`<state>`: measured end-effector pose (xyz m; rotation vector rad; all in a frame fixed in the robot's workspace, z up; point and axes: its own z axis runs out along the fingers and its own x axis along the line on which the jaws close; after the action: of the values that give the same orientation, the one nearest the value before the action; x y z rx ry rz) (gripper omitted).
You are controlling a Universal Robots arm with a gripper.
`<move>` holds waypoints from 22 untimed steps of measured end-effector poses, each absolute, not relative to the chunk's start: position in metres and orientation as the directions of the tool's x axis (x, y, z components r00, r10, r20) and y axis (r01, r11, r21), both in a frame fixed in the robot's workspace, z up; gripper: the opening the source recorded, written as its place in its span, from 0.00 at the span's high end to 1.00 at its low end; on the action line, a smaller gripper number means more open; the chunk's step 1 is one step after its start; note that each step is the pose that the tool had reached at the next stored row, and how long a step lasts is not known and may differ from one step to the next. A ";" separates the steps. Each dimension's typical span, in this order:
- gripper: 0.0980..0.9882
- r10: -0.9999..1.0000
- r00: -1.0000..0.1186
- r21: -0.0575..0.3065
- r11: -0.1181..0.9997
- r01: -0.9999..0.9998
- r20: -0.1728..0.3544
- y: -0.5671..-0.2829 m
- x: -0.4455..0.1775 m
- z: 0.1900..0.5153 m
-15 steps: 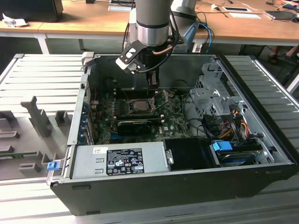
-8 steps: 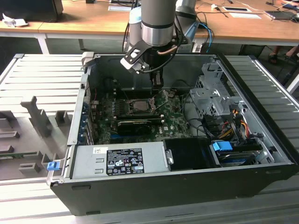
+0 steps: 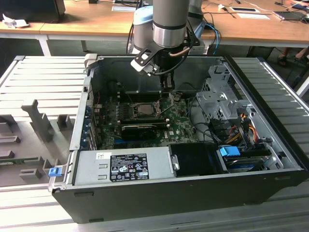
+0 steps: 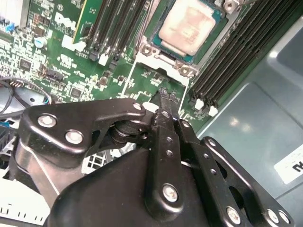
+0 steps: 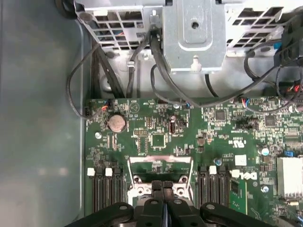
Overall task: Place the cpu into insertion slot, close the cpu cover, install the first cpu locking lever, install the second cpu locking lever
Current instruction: 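Close the cpu cover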
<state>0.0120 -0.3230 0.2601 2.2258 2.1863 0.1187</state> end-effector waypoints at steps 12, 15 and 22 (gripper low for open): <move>0.99 0.999 0.016 0.060 -0.019 0.998 0.041 -0.323 0.054 0.258; 0.99 0.999 0.015 0.054 -0.017 0.998 0.041 -0.323 0.065 0.252; 0.99 0.999 0.008 -0.003 -0.007 1.000 0.053 -0.323 0.061 0.247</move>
<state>0.0606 -0.3232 0.2471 2.2573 2.2405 0.0575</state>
